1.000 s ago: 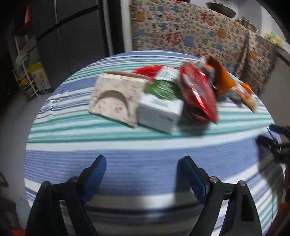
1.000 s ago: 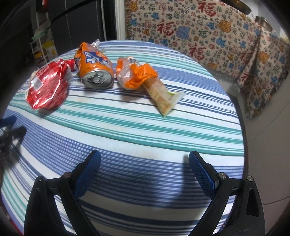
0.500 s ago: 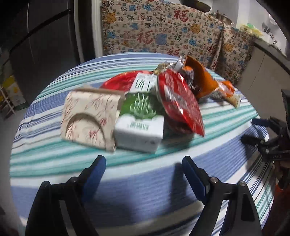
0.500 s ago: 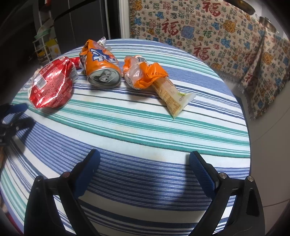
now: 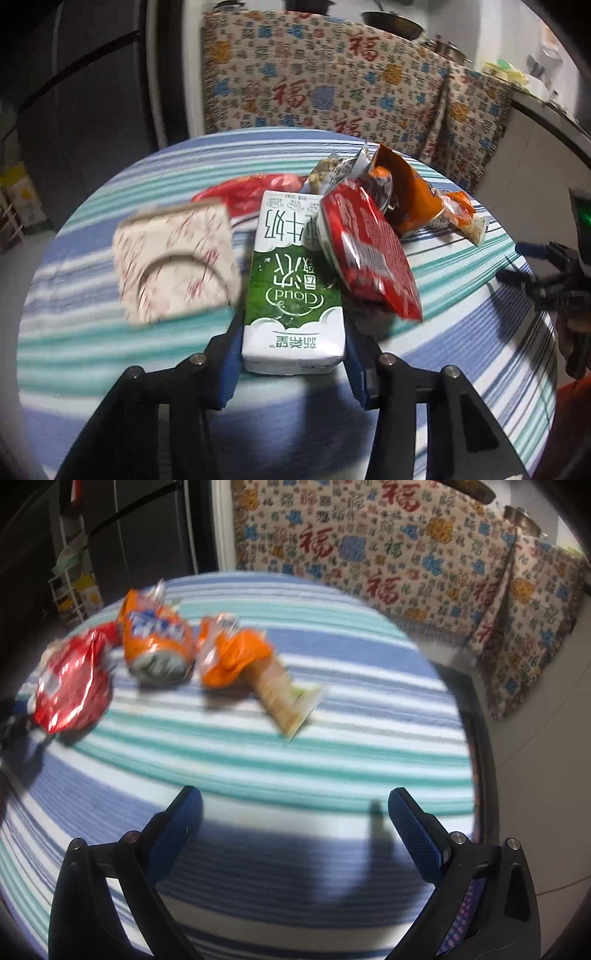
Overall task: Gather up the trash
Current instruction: 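Grasp the green-white milk carton with the left tool while the right tool grasps the snack bar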
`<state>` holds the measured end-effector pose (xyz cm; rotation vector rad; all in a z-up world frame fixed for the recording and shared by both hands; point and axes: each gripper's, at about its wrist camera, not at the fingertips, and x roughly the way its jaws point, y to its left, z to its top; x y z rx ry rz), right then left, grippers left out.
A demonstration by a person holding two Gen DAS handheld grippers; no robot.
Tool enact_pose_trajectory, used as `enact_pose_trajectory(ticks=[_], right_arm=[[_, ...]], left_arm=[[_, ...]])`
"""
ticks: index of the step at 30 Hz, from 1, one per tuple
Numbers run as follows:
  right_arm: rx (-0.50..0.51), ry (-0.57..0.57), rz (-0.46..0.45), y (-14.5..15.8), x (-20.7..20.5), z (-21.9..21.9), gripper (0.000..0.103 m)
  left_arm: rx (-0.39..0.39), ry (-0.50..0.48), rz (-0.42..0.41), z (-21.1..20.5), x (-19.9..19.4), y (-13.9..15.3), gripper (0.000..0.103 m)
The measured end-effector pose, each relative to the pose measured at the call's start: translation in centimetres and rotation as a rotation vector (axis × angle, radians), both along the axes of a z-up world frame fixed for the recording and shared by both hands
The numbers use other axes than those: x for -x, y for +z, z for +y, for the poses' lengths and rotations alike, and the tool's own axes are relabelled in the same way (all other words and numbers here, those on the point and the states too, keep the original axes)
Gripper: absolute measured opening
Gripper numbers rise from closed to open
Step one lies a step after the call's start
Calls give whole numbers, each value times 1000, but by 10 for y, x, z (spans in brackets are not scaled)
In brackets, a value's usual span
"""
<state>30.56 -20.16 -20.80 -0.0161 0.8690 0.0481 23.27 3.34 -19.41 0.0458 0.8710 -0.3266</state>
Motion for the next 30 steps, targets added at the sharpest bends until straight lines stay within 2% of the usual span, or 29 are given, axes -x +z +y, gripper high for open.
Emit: enact_pose_trajectory(ticks=[3, 8, 9, 10, 11, 12, 16, 18, 20, 23, 26, 27, 28, 30], right_arm=[[-32, 5, -45, 10, -11, -11, 98], [-69, 58, -55, 14, -34, -9, 81], [-59, 68, -51, 13, -38, -5, 72], [-53, 74, -41, 11, -41, -2, 51], [-57, 79, -19, 7, -46, 1, 36], [-66, 77, -5, 5, -47, 2, 13], [-115, 33, 19, 10, -37, -4, 11], [-101, -4, 38, 13, -23, -7, 11], [-114, -17, 68, 13, -6, -9, 11], [-152, 43, 131, 7, 21, -3, 12], [-180, 102, 144, 7, 37, 4, 15], [-181, 114, 135, 8, 39, 5, 32], [-177, 110, 125, 9, 40, 3, 59], [-164, 71, 80, 14, 41, -3, 74]], left_arm=[[-4, 43, 27, -1, 24, 2, 48], [-41, 92, 22, -4, 58, 1, 48], [-39, 98, 24, -4, 61, 1, 48], [-37, 99, 24, -4, 62, 1, 49], [-39, 100, 22, -4, 64, 0, 49], [-42, 99, 20, -4, 64, 0, 49], [-26, 108, 29, -3, 66, -4, 51], [-10, 121, 43, 1, 66, -7, 58], [-6, 118, 40, 2, 67, -8, 60], [-8, 103, 42, -1, 65, -8, 65], [-26, 99, 38, -5, 64, -9, 67], [-33, 96, 36, -7, 65, -9, 69], [-39, 94, 35, -9, 65, -10, 70], [-51, 94, 30, -11, 65, -11, 71]])
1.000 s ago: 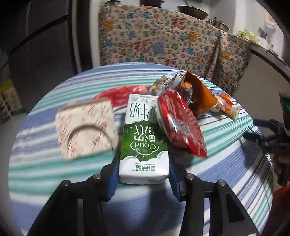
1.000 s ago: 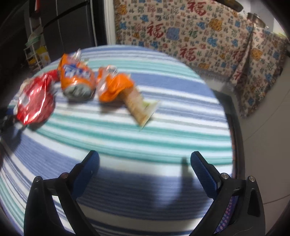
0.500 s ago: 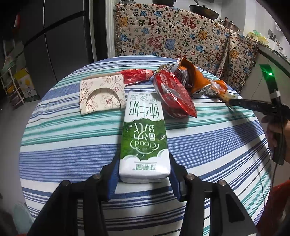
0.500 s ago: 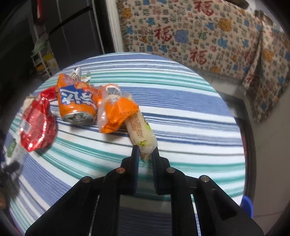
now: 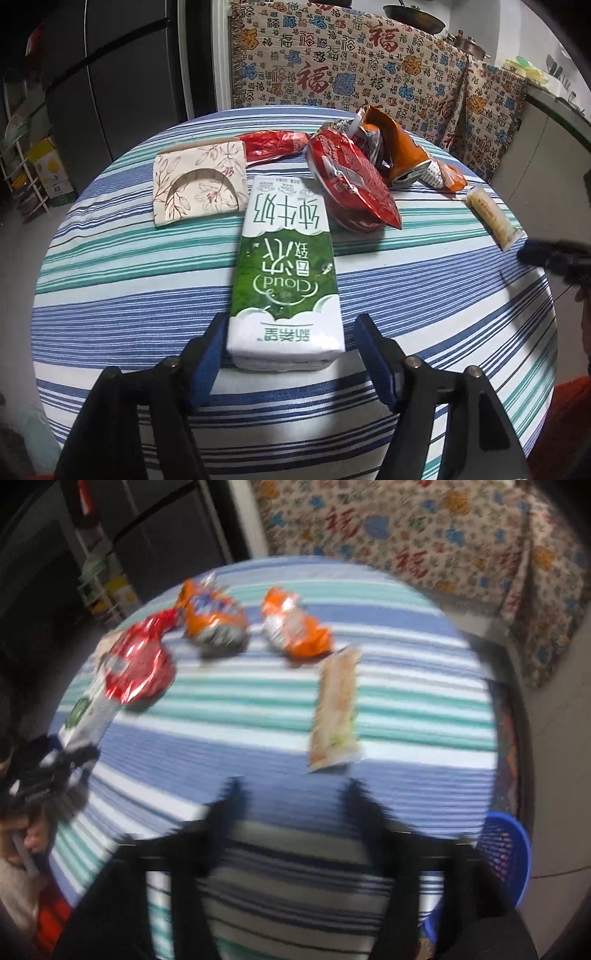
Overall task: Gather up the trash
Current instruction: 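Grasp the green-white milk carton with the left tool while the right tool grasps the snack bar, then carry carton and snack bar over the blue wastebasket and open both tools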
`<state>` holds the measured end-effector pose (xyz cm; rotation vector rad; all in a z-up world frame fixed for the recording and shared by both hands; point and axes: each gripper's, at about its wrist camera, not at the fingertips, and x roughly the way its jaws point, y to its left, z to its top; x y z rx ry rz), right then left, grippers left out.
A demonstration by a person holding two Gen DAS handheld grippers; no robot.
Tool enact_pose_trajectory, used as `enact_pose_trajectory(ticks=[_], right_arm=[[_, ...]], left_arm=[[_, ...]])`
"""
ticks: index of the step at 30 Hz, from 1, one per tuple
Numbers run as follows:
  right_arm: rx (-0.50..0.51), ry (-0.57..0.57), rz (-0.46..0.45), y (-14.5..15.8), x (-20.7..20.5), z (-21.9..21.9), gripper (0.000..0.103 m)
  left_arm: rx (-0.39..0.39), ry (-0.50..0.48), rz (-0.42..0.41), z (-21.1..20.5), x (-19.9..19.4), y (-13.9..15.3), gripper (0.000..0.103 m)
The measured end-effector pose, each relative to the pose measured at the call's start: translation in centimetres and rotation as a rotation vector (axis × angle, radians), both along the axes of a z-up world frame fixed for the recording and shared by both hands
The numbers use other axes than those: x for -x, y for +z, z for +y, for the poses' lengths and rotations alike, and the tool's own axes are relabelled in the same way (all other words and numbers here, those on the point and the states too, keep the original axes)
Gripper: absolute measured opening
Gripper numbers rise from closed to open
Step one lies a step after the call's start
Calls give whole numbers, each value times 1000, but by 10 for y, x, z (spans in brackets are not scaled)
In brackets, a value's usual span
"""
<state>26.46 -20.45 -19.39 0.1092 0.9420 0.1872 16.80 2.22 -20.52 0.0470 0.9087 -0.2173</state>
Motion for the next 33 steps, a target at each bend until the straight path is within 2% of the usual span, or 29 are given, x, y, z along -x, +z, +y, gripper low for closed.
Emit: enact_pose_trajectory(ticks=[4, 8, 11, 12, 13, 14, 15, 22, 28, 33], right_arm=[[39, -50, -47, 7, -18, -8, 74], [32, -49, -10, -1, -45, -4, 72], [36, -59, 5, -5, -58, 1, 67], [40, -60, 6, -7, -63, 2, 60], [46, -63, 12, -8, -66, 3, 39], [50, -63, 20, -10, -68, 4, 25], [58, -69, 24, -11, -68, 3, 19], [-25, -54, -19, 7, -39, -8, 15], [-60, -47, -50, 16, -4, -19, 15], [-65, -77, -75, 21, 14, -36, 16]], left_arm=[[12, 4, 8, 1, -7, 1, 71], [14, -7, -10, 2, -13, 14, 71], [-4, -28, 22, 0, -25, 13, 71], [-8, -22, 25, 0, -28, 12, 71], [-12, -14, 24, 1, -29, 12, 71], [-11, 0, 20, 3, -30, 11, 64], [-6, 4, 19, 4, -30, 11, 46], [17, 24, 10, 19, -17, 21, 46], [36, 39, -61, 23, 7, 52, 46], [87, -17, -77, -4, 17, 69, 46]])
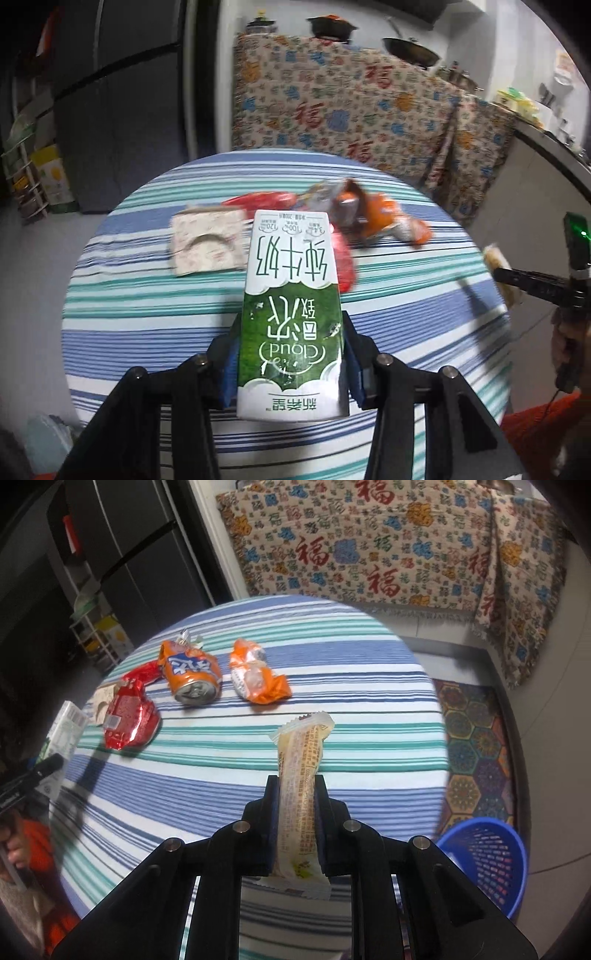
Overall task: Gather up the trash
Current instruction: 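Carry carton and snack bar over the blue wastebasket and open both tools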
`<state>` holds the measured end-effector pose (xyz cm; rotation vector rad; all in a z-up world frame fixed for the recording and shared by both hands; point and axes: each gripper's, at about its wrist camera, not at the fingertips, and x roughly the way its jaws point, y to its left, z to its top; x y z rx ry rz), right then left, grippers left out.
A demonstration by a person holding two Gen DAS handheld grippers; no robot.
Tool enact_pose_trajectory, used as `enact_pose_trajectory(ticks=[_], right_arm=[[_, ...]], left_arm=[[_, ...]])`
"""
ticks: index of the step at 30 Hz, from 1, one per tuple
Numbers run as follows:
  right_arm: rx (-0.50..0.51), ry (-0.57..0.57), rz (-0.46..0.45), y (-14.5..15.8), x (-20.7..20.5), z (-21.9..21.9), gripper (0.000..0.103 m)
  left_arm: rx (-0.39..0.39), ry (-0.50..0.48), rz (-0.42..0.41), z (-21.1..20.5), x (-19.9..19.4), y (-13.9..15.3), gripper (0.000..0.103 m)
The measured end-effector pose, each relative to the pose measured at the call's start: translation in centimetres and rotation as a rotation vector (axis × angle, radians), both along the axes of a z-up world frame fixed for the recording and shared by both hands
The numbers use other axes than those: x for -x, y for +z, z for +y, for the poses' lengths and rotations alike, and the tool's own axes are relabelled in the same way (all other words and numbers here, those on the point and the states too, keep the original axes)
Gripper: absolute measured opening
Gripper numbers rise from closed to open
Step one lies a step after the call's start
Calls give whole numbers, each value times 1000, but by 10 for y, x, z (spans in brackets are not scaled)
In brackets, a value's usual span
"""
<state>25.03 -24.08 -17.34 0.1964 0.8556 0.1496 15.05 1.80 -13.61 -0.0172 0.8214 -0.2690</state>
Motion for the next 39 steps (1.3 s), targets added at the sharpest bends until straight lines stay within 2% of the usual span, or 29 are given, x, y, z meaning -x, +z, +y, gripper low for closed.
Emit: enact_pose_trajectory(ticks=[5, 13, 18, 23, 30, 39], right_arm=[[-6, -55, -16, 5, 20, -28, 16], [34, -215, -16, 3, 70, -103, 16], [33, -325, -1, -5, 101, -161, 16], [1, -408, 33, -18, 125, -209, 16], [-39, -463, 62, -29, 140, -248, 16], [-72, -498, 82, -39, 145, -274, 16]], left_arm=[[28, -119, 3, -60, 2, 5, 46], [74, -341, 24, -192, 4, 6, 46], [78, -451, 47, -275, 7, -7, 46], [96, -534, 93, -349, 6, -35, 46], [113, -568, 156, -417, 0, -73, 46], [85, -588, 197, -457, -2, -99, 46]])
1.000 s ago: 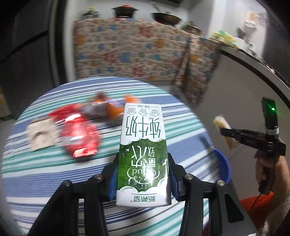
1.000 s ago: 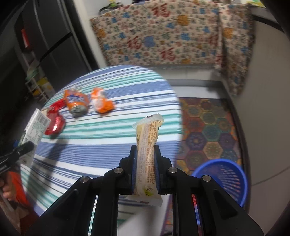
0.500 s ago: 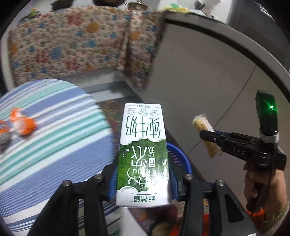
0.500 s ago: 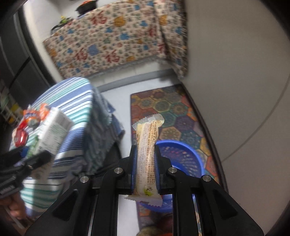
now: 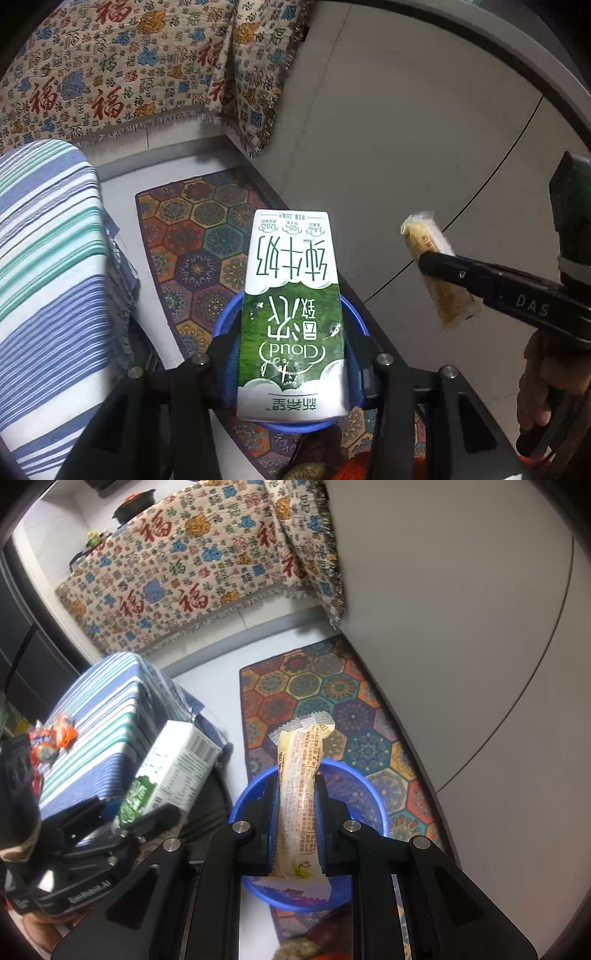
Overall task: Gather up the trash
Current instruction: 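Carry carton and snack bar over the blue wastebasket and open both tools, then move both tools back over the table toward the remaining trash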
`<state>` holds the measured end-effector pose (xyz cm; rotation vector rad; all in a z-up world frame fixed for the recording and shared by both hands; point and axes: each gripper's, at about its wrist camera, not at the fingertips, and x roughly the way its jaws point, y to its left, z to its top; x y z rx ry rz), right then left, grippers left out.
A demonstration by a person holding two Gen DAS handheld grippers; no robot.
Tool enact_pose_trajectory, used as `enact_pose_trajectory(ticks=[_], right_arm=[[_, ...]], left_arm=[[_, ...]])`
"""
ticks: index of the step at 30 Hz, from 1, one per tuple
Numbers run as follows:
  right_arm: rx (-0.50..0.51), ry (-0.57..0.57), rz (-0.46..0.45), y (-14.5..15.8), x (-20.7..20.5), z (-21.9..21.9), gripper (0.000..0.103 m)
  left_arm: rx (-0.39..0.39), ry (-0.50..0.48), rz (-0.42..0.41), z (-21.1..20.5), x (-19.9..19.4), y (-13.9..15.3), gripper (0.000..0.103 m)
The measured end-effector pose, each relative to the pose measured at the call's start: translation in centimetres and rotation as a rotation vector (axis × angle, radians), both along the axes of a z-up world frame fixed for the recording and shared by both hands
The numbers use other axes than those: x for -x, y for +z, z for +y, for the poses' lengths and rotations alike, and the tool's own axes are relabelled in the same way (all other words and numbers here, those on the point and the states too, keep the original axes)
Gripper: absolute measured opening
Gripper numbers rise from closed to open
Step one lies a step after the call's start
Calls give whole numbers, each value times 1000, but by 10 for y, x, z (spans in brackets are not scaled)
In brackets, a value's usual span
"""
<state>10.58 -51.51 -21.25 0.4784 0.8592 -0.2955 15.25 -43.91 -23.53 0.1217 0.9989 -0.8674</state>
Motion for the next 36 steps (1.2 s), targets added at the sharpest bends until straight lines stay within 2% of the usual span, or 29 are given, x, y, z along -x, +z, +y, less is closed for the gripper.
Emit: enact_pose_trajectory(ticks=[11, 14, 15, 16, 18, 20, 24, 28, 32, 34, 36], right_arm=[[-19, -13, -15, -1, -4, -9, 17], [-33, -21, -26, -3, -4, -11, 21], [-32, -25, -30, -3, -4, -11, 24], [-32, -28, -36, -3, -2, -13, 33], [-33, -45, -46, -2, -2, -15, 42], [-41, -62, -60, 1, 1, -18, 44], [-3, -95, -85, 11, 6, -19, 62], [35, -114, -95, 19, 6, -18, 72], [114, -124, -98, 29, 6, -11, 81], [134, -124, -111, 35, 5, -6, 88], [148, -112, -122, 40, 2, 0, 89]], left_arm=[[-38, -34, -19, -31, 7, -18, 47], [-41, -42, -20, -36, 5, -24, 48], [-42, -48, -19, -38, 5, -27, 49], [-46, -53, -18, -41, 5, -31, 52], [-50, -55, -20, -45, 4, -37, 73], [-42, -50, -27, -47, 2, -38, 74], [-19, -43, -23, -42, 3, -31, 74], [1, -29, -65, -30, 8, -10, 74], [31, -10, -112, 3, 18, 21, 74], [30, 7, -133, 31, 23, 34, 74], [16, 30, -140, 61, 26, 42, 74]])
